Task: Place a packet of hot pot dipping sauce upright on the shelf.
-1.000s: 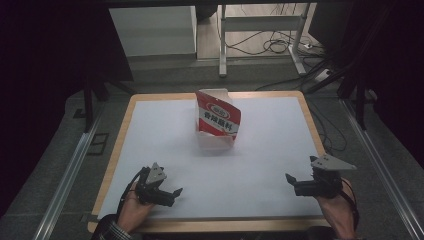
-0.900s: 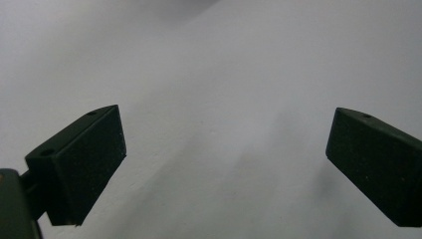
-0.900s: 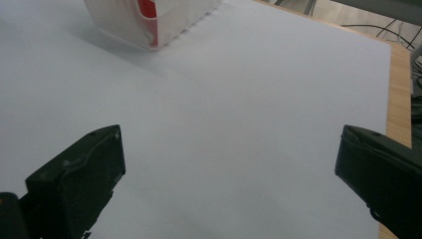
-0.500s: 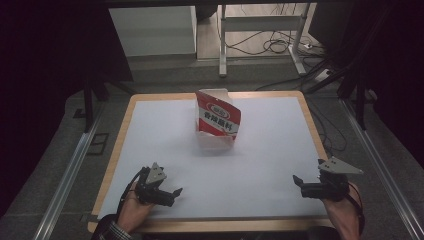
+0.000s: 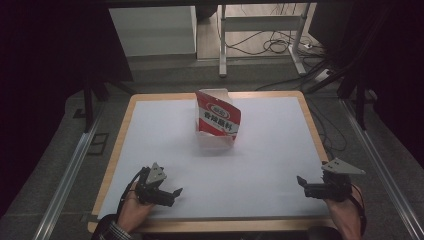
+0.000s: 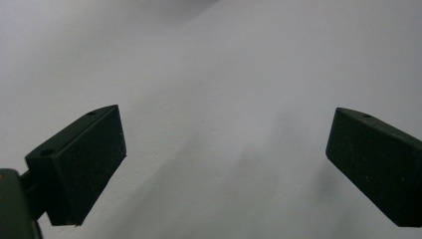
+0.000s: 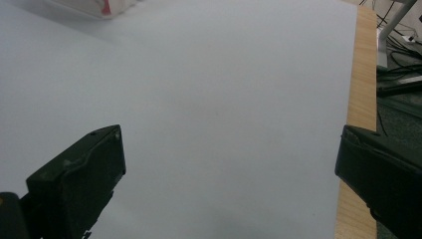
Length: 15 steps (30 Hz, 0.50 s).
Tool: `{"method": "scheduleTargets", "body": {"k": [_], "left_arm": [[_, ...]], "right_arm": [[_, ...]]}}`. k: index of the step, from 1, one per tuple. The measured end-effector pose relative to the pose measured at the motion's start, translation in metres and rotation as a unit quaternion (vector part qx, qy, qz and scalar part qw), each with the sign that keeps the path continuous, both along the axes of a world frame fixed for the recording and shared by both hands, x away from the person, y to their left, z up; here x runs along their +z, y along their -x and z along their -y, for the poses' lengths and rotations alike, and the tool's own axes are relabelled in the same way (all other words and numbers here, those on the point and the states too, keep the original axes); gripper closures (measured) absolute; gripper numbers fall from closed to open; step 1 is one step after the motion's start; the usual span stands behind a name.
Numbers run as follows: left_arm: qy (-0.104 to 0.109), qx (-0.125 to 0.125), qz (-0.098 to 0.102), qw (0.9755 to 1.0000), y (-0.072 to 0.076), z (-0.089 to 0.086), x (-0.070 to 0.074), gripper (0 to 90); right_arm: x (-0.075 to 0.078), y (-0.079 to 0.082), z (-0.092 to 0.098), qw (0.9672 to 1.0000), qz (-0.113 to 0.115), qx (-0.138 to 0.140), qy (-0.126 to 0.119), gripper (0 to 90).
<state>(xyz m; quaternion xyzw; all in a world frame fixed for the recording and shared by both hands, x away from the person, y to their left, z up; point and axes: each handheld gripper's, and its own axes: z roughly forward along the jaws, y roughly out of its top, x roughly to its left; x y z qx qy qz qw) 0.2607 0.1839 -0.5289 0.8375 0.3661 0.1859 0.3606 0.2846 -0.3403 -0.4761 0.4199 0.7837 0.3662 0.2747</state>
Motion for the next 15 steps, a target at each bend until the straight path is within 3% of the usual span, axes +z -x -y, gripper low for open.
{"method": "scheduleTargets", "body": {"k": [15], "left_arm": [[-0.002, -0.001, 0.0, 1.0, -0.0001, 0.0003, -0.0006, 2.2]], "right_arm": [[-0.0087, -0.0038, 0.0052, 0.9999, -0.011, -0.004, -0.002, 0.0]]}}
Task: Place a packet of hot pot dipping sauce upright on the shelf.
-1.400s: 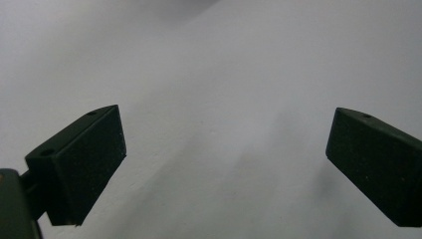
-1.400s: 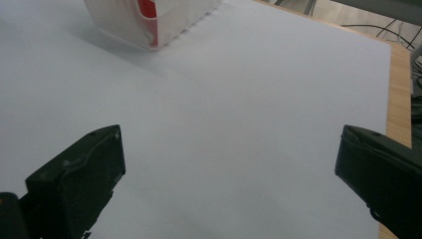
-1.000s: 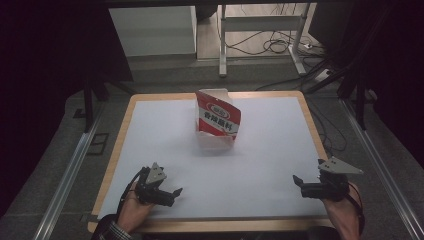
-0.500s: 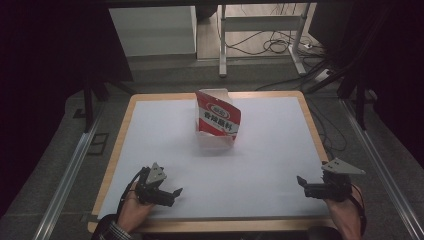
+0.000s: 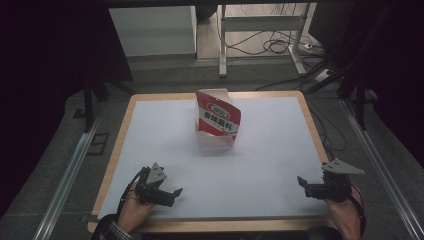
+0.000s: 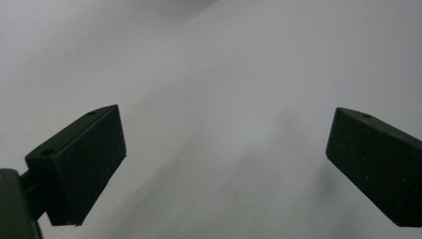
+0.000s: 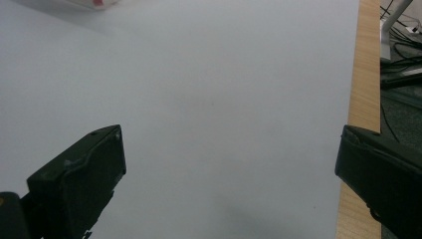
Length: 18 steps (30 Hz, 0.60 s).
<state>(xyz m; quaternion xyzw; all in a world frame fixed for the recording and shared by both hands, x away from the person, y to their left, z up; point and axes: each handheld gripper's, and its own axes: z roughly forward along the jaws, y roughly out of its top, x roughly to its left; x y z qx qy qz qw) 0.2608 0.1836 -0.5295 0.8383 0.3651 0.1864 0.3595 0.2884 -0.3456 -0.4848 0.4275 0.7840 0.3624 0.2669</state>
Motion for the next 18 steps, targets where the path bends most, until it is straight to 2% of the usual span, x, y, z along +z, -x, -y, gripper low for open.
{"method": "scheduleTargets", "body": {"k": [18], "left_arm": [[-0.003, -0.001, 0.003, 1.0, 0.0001, 0.0007, -0.0006, 2.1]], "right_arm": [[-0.0089, -0.0047, 0.002, 0.9996, -0.027, -0.004, 0.008, 0.0]]}}
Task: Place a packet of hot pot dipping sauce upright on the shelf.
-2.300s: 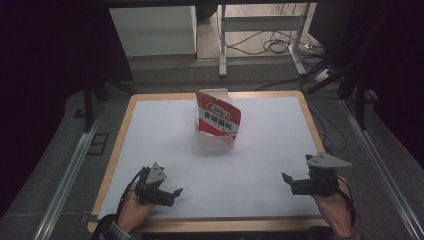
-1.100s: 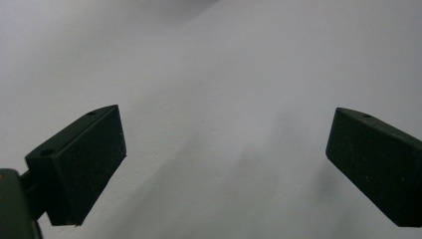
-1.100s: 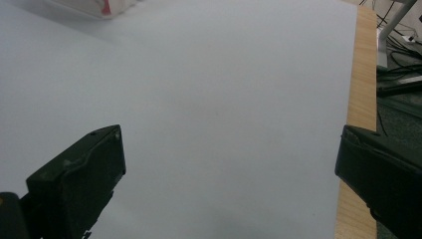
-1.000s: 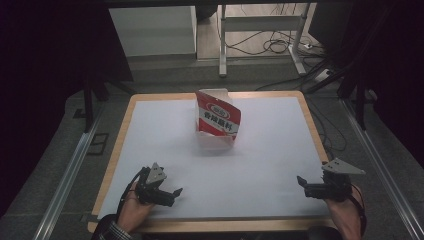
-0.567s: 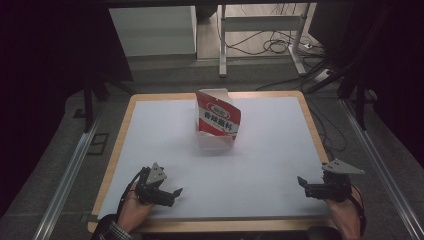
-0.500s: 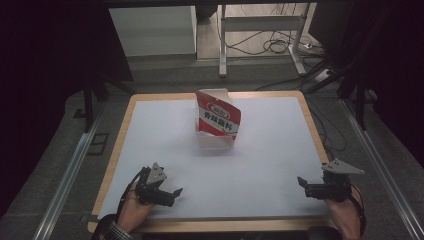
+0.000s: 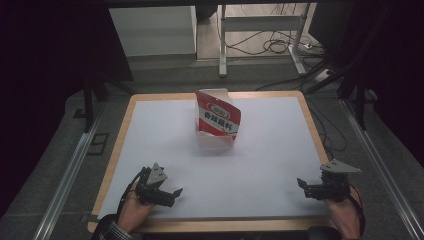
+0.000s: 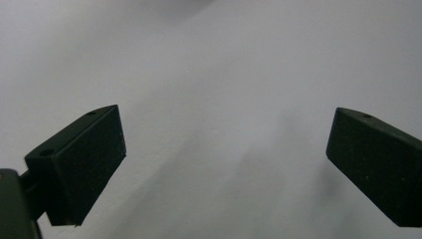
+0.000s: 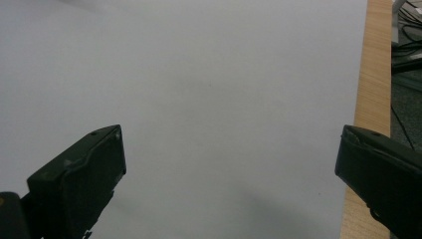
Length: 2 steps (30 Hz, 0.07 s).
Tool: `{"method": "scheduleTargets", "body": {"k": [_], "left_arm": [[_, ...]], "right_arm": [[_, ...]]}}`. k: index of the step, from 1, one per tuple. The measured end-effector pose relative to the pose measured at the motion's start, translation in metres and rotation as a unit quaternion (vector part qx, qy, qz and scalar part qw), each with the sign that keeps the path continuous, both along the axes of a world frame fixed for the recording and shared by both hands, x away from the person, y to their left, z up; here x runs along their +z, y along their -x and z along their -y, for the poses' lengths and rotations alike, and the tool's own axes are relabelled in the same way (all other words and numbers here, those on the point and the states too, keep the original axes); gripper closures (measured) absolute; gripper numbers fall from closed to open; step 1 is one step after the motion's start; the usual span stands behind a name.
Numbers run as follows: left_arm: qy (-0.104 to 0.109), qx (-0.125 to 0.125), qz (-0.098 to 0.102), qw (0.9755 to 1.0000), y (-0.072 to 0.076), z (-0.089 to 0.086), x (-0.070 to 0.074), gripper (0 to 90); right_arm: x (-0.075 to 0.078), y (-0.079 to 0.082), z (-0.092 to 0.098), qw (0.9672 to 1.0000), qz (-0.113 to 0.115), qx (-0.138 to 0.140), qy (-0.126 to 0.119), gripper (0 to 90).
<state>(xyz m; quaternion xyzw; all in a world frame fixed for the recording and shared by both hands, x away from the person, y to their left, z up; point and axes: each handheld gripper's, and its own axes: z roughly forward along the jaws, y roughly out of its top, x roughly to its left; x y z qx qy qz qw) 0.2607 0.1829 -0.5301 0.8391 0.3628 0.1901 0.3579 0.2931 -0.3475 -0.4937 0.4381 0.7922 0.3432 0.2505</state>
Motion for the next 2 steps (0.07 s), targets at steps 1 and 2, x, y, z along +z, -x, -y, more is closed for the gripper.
{"method": "scheduleTargets", "body": {"k": [1, 2], "left_arm": [[0.0, 0.0, 0.001, 1.0, 0.0, 0.0001, 0.0002, 2.1], [0.0, 0.0, 0.0, 1.0, -0.0002, 0.0001, 0.0001, 2.1]], "right_arm": [[-0.0001, -0.0001, 0.0001, 1.0, 0.0, 0.0, 0.0, 0.0], [-0.0002, -0.0003, 0.0003, 1.0, 0.0, 0.001, 0.0, 0.0]]}}
